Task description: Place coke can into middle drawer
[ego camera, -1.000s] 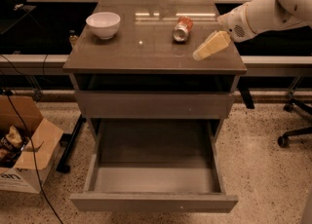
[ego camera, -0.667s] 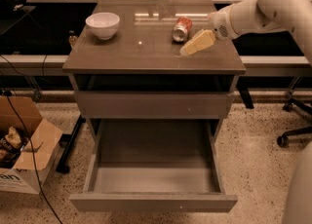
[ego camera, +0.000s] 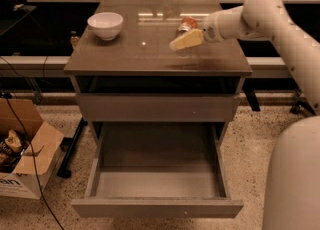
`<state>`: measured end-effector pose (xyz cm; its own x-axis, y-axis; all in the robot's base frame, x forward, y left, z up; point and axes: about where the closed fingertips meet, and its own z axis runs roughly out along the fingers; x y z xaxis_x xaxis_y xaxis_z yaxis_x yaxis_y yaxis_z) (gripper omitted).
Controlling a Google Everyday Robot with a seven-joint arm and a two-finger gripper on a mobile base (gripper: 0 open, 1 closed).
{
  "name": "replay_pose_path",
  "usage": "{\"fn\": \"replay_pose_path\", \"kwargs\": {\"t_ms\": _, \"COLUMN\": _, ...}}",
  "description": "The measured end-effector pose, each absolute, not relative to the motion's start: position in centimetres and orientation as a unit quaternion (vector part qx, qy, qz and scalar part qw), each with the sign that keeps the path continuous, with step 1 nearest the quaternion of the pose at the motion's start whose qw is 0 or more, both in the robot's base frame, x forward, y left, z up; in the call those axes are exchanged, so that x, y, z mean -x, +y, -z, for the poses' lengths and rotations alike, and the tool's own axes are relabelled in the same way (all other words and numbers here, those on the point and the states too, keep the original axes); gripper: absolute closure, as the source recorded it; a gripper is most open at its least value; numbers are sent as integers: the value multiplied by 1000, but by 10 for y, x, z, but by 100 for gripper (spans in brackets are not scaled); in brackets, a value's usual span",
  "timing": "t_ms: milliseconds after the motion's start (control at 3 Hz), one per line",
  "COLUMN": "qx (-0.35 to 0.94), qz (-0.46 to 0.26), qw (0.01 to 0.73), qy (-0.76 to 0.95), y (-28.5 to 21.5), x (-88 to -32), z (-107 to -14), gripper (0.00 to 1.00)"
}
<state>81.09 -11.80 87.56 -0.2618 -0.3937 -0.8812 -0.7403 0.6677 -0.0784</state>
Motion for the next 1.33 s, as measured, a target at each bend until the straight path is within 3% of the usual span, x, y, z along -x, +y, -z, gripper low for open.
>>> {"fn": "replay_pose_path", "kwargs": {"t_ms": 667, "qx": 298, "qz": -227, "qw": 509, "qy": 775, "y": -109, "x": -865, "z": -866, "gripper": 0}}
{"fn": "replay_pose_path", "kwargs": {"t_ms": 1333, "qx": 261, "qz": -229, "qw": 507, "qy": 789, "y": -103, "x": -900, "z": -860, "gripper": 0}}
